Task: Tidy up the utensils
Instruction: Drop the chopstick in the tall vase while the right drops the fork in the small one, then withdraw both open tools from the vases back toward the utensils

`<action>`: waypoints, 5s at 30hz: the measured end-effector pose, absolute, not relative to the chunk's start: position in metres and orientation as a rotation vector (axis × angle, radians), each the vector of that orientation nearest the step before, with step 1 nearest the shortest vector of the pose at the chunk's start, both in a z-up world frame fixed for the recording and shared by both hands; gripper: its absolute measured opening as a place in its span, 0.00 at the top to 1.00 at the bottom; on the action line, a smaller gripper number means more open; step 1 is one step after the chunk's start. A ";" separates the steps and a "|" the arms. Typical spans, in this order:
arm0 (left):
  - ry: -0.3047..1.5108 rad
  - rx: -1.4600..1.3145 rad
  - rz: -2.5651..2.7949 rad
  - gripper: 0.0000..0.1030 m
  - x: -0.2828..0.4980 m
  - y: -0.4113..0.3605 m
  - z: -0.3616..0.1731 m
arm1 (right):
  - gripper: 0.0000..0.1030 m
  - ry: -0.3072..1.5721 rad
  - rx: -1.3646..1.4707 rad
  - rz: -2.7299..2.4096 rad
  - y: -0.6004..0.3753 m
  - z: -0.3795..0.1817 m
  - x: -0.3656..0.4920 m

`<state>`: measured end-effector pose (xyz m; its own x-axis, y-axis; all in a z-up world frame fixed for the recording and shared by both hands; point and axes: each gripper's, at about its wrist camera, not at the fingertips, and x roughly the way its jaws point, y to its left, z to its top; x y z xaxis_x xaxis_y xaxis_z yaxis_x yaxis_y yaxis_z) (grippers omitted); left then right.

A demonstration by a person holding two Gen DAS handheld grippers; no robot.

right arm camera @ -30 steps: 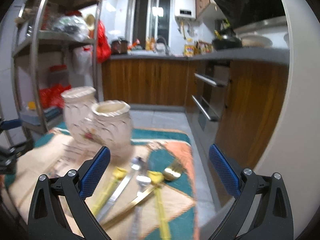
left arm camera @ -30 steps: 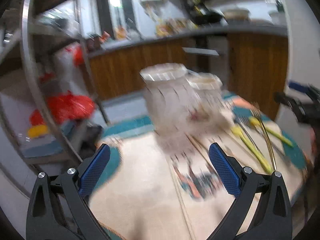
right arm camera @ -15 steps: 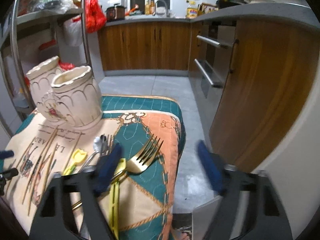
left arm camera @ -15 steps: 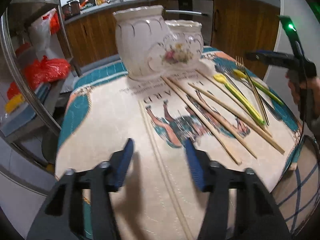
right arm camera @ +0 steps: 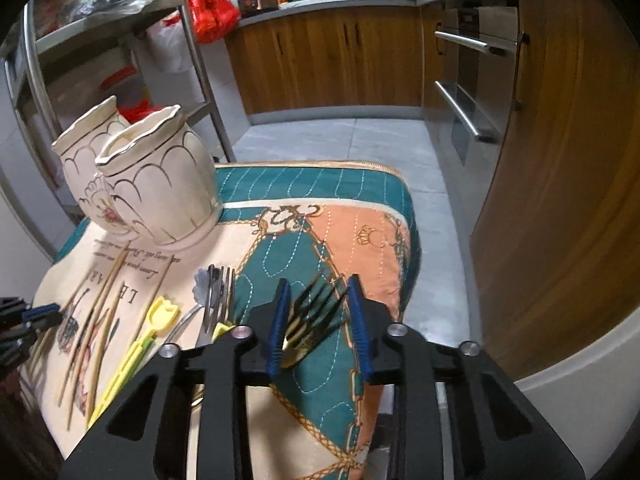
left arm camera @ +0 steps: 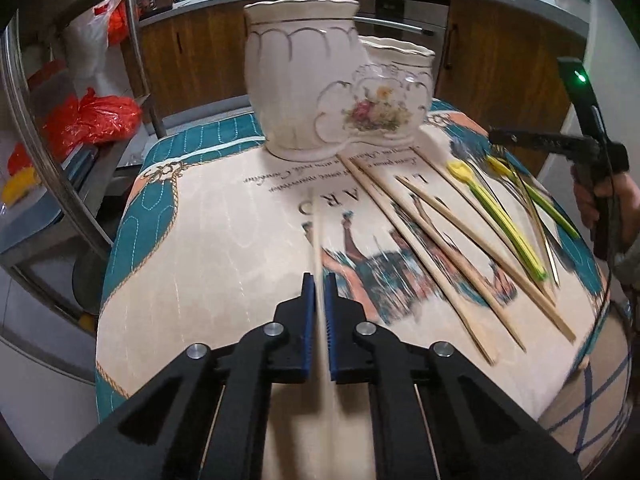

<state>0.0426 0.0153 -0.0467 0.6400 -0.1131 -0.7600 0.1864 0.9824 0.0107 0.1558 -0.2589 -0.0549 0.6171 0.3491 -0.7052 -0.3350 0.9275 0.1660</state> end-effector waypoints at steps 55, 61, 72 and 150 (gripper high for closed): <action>0.238 -0.232 -0.298 0.95 0.212 0.027 0.080 | 0.97 0.082 -0.200 0.199 -0.179 0.157 0.137; 0.219 -0.187 -0.278 0.95 0.215 0.025 0.076 | 0.98 0.139 -0.208 0.216 -0.164 0.131 0.156; 0.299 -0.100 -0.279 0.95 0.184 0.031 0.050 | 0.97 0.258 -0.221 0.250 -0.152 0.089 0.180; 0.768 0.134 -0.207 0.38 0.055 -0.031 -0.040 | 0.08 0.673 -0.144 0.168 -0.249 -0.034 0.075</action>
